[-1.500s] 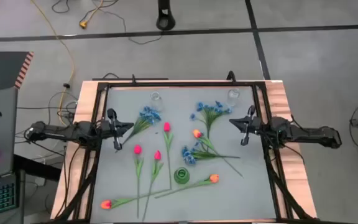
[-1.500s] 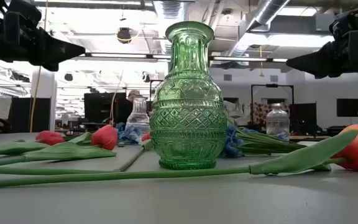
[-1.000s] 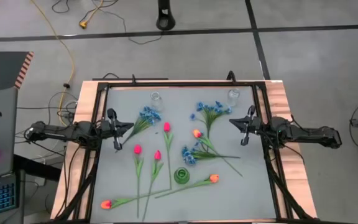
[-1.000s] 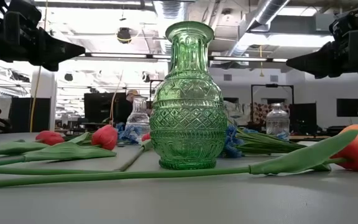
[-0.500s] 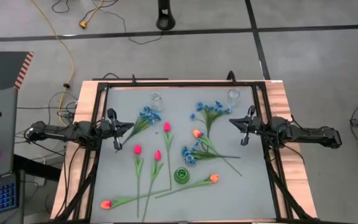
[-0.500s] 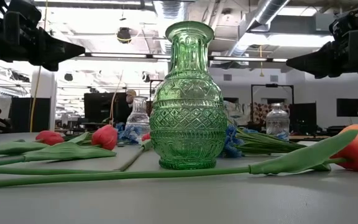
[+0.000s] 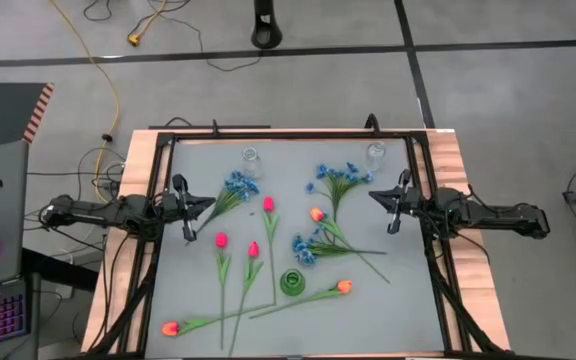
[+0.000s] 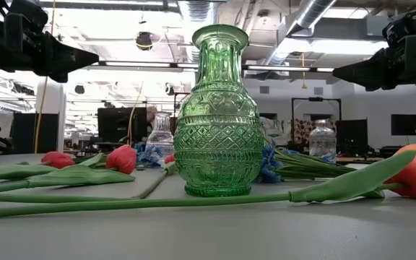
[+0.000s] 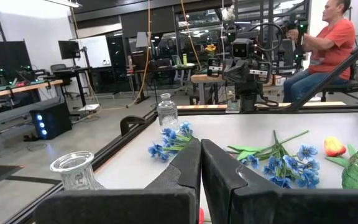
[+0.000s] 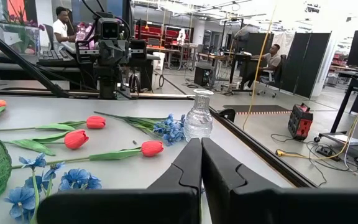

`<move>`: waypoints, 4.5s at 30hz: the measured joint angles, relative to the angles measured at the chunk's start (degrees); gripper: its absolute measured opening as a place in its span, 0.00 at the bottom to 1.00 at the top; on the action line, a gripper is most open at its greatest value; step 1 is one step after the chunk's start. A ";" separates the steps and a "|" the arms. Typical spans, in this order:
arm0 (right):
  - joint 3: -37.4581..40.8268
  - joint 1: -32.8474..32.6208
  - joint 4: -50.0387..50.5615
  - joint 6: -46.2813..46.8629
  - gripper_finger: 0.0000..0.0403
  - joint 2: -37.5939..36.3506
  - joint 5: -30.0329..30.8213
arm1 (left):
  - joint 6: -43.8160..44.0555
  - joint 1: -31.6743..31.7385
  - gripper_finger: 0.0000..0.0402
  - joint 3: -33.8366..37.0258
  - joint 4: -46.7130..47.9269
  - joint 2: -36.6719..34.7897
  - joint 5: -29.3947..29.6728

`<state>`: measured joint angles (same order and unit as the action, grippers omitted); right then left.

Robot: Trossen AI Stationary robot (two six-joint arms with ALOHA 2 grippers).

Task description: Sort flowers into vase by color

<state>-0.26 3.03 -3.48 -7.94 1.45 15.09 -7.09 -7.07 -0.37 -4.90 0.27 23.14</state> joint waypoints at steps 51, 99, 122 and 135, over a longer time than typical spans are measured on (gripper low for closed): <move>0.00 0.08 -2.78 8.57 0.36 0.00 0.20 | 24.23 0.61 0.55 -5.39 3.47 14.76 15.21; 0.00 0.08 -0.61 9.51 0.45 -0.01 0.20 | 20.11 30.93 0.38 -30.97 19.75 81.45 -17.42; -0.01 0.06 -0.31 9.60 0.45 -0.02 0.17 | 22.18 30.74 0.03 -38.77 32.07 79.52 -20.01; 0.00 0.06 -0.25 9.49 0.45 0.00 0.16 | 22.34 24.25 0.00 -44.77 37.09 79.46 -30.78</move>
<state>-0.25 3.09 -3.73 1.54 1.45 15.25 15.25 17.18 -45.14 32.19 79.72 -7.65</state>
